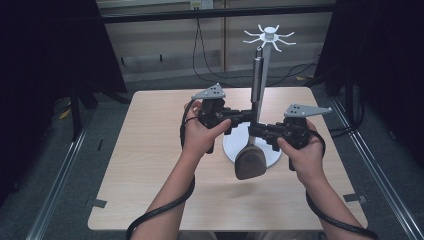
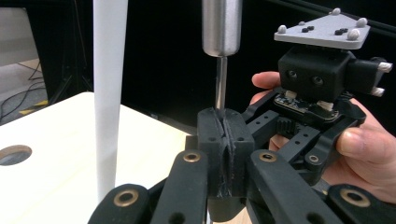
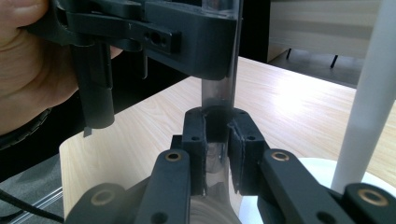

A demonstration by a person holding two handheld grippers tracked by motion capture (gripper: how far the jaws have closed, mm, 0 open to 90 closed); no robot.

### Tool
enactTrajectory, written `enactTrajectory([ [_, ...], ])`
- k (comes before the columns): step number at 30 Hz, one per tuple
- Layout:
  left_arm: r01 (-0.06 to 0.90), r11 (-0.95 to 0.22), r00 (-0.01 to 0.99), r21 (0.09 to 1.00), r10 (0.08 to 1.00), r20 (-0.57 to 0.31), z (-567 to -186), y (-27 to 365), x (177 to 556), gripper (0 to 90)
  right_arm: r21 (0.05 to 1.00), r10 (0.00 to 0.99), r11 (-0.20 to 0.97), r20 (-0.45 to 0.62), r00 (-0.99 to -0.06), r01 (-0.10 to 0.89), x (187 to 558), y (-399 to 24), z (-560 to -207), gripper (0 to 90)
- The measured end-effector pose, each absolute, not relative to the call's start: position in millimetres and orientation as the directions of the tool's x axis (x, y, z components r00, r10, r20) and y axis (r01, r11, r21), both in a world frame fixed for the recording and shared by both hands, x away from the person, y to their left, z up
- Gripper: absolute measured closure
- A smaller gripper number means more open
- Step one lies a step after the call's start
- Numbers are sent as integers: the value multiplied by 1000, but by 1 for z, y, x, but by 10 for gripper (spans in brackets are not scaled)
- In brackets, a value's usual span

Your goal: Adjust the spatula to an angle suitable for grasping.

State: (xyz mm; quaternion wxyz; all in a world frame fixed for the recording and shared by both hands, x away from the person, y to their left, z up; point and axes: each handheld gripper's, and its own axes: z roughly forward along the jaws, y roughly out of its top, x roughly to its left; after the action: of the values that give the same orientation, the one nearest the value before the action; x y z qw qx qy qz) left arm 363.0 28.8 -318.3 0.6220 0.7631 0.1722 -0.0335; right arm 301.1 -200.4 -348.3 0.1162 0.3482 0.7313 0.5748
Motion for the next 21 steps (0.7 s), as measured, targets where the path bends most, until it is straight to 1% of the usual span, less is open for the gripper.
enactTrajectory([
  [21,297,-149,932,943,259,-253,-323,30,364,818,923,656,80,236,-717,377,307,-197,-355,794],
])
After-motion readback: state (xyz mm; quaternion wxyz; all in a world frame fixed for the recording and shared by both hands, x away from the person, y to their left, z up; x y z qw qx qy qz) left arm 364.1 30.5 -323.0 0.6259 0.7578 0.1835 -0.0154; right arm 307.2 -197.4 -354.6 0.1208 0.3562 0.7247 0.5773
